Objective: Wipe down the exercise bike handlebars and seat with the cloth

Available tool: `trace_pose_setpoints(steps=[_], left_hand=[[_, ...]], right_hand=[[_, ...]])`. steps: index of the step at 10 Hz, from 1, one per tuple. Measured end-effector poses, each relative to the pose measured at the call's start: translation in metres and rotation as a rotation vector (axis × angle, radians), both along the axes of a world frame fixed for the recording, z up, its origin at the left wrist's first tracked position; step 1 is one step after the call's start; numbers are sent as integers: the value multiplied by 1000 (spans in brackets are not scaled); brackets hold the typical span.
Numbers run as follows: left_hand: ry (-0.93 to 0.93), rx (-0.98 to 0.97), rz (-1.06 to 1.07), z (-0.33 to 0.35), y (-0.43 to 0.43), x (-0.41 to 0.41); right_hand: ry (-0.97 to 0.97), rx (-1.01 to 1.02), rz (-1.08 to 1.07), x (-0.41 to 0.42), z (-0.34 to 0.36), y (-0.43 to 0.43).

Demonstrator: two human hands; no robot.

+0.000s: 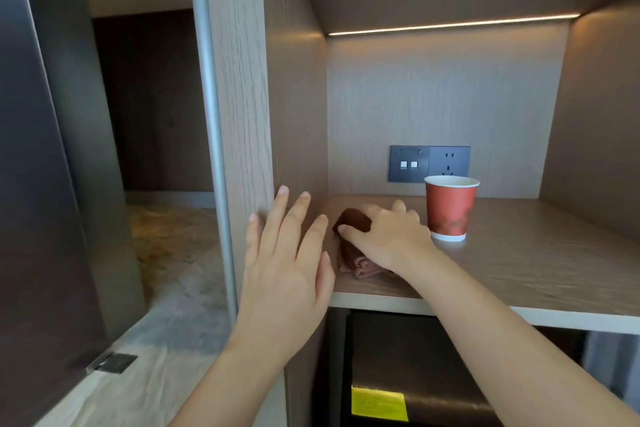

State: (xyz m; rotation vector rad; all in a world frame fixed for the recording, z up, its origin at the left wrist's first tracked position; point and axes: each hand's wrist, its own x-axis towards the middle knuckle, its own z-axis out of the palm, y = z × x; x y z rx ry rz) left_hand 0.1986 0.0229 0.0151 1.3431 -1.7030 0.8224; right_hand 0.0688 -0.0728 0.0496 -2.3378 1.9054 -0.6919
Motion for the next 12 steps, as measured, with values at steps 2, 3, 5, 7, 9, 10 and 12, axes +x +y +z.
trace_pose_setpoints(steps=[2,3,5,7,9,10,12], left_hand=[[-2,0,3,-10,3,0],[-42,34,32,-14,0,-6],[-51,13,91,-19,-4,-2],[-67,2,132,-16,-6,6],[-98,-6,155,-16,-7,10],[-85,-14,153,-17,-7,10],[-57,-32,103,-21,-2,4]], right_hand=[[44,-80,392,-58,-6,25],[172,-6,467,-64,-10,21],[105,89,507,-39,-15,16],[131,114,539,-4,-12,5],[101,137,526,15,-12,-4],[122,120,511,12,-11,-2],[186,-207,241,-10,-12,16]])
